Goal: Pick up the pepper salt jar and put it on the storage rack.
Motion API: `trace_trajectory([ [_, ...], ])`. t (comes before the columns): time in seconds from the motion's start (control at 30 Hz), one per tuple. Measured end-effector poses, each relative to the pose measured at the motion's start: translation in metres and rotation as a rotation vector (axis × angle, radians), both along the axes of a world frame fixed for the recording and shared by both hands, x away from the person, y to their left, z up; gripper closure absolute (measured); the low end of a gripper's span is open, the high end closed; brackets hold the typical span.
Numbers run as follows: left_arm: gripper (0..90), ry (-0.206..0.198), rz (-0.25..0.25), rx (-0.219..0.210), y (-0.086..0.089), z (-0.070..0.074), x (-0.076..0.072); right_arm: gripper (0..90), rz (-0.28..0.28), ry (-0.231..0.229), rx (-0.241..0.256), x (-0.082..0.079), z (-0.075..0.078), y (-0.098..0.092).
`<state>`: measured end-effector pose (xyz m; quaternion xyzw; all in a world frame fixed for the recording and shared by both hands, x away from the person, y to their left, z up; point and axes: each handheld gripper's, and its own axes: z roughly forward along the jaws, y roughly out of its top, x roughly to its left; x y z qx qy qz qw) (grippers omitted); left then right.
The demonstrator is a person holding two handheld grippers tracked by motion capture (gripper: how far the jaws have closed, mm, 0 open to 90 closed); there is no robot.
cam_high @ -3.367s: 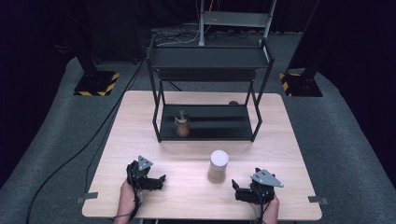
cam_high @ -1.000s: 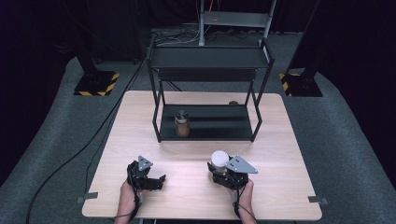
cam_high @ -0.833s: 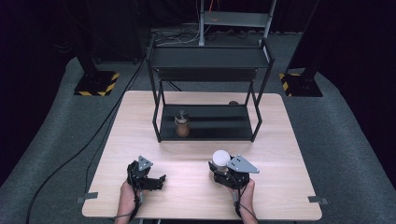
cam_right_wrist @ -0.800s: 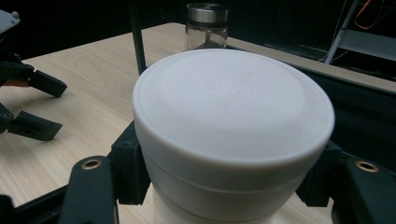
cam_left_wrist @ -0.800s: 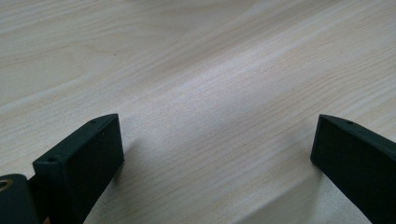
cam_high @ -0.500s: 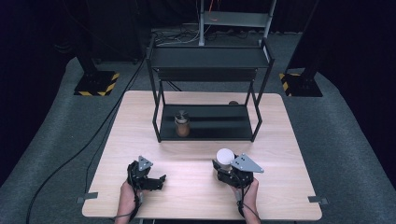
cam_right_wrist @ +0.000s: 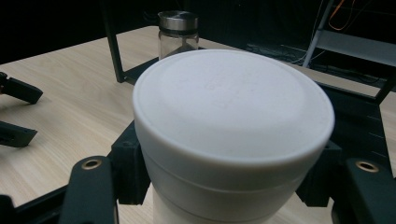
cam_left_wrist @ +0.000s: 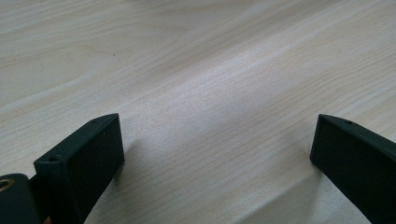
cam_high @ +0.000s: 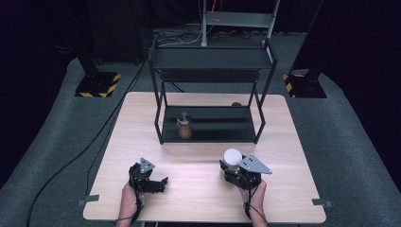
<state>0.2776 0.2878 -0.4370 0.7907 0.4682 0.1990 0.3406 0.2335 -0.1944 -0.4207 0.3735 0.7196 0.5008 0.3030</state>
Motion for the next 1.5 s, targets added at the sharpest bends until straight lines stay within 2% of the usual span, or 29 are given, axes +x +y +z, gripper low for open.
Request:
trace_trajectory([
  [0.67,2.4,0.000,-0.001,0.000,0.000,0.000,0.000,33.3,-0.047,-0.004,0.001,-0.001,0.007,-0.011],
  [1.5,2.3,-0.001,-0.001,-0.001,0.000,0.000,0.000,33.3,-0.073,0.002,-0.012,0.007,0.012,-0.015],
])
